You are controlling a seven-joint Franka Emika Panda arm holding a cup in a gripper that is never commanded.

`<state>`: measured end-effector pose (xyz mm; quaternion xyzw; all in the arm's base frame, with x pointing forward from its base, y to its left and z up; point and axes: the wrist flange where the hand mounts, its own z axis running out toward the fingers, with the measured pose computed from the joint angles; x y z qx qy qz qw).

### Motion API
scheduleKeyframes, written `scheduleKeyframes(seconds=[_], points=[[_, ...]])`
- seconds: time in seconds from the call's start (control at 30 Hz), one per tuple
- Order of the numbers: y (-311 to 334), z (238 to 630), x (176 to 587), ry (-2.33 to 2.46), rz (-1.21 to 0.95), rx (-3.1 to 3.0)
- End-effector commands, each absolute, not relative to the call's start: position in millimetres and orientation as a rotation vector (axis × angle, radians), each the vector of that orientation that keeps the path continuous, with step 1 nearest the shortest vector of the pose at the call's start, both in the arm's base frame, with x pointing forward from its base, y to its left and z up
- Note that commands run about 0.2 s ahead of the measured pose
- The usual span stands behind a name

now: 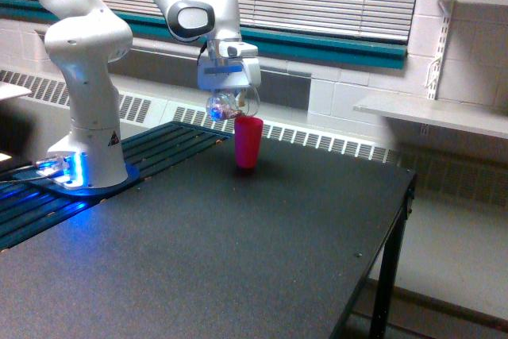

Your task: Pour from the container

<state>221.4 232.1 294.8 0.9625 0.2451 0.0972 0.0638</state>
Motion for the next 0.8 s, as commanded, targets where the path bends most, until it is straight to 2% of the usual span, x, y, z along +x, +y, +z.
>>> scheduleKeyframes(seconds=[0.03,0.8], points=[[218.8,285.9,219.4,0.765,0.263,2.865],[221.5,280.4,211.7,0.846,0.233,2.782]])
